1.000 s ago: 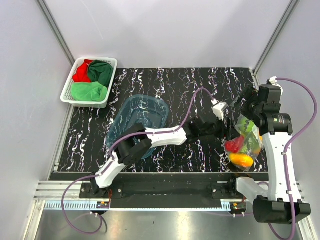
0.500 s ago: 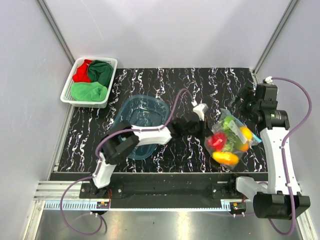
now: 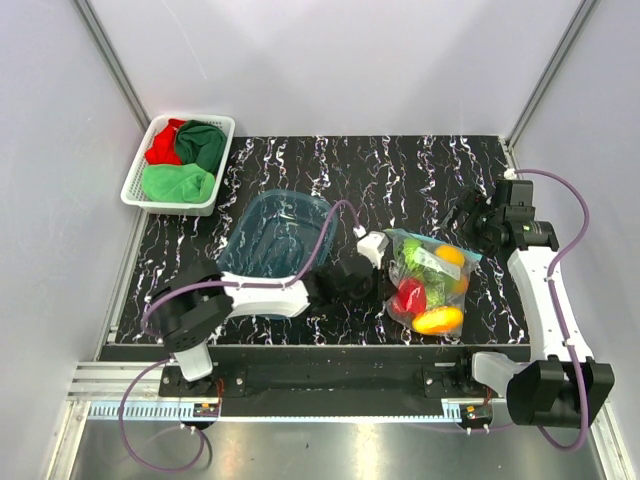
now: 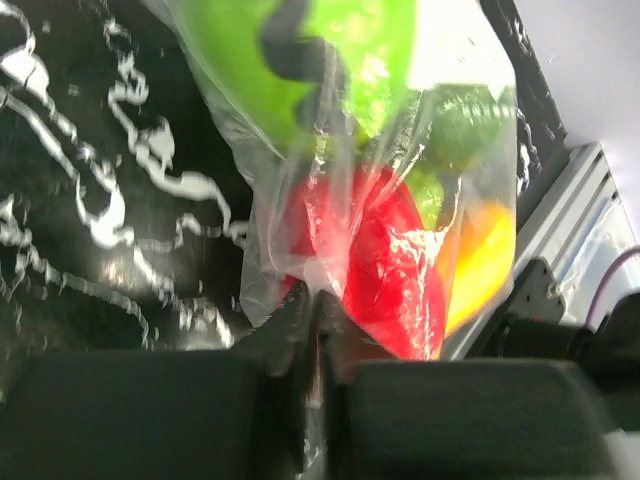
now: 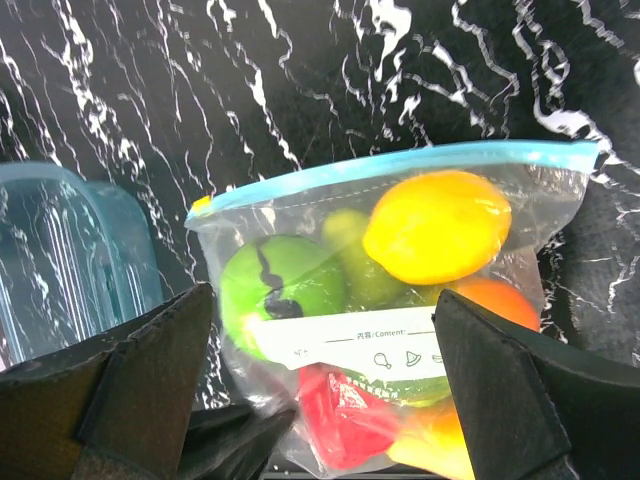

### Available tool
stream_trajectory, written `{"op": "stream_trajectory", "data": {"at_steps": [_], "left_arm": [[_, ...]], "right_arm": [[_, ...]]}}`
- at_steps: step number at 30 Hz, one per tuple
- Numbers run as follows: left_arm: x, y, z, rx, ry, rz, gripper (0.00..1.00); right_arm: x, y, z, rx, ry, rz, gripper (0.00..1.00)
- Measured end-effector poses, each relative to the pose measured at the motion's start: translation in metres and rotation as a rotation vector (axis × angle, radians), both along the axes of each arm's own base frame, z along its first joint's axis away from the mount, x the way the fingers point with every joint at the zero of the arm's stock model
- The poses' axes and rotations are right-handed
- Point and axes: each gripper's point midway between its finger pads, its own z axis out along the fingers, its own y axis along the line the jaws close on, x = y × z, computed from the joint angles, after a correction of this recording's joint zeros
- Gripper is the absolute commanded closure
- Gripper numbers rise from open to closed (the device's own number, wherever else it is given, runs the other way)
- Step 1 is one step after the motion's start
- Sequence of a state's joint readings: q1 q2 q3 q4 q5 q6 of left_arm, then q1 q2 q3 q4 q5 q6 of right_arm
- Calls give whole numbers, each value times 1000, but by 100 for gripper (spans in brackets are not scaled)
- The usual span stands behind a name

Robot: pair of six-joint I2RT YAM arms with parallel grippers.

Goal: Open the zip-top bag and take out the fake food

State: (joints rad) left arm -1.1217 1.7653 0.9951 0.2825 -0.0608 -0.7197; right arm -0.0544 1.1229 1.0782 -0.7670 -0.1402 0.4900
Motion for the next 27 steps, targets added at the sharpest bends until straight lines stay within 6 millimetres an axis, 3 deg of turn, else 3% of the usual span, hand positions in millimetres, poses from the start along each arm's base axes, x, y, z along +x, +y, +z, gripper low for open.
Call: {"op": "stream_trajectory", "data": {"at_steps": [1, 4, 8, 15, 18, 21, 27], "left_arm": [[-5, 5, 1, 2, -10, 0, 38], [-8, 27, 12, -4, -53, 45, 19], [20, 43, 42, -41, -78, 153, 16], [106, 46, 94, -130, 46, 418, 15], [127, 43, 89, -157, 155, 504, 15], [142, 34, 67, -169, 284, 563, 15], [138, 24, 9, -129, 504, 646, 16]], "right_arm": [[0, 1, -3, 4, 4, 5, 0], [-2, 5, -11, 19, 20, 27, 0], [0, 9, -10, 29, 9, 47, 0], [2, 11, -7, 37, -8, 56, 0], [3, 10, -6, 37, -10, 54, 0], [2, 10, -4, 38, -16, 51, 0], [2, 10, -2, 38, -23, 47, 0]]}}
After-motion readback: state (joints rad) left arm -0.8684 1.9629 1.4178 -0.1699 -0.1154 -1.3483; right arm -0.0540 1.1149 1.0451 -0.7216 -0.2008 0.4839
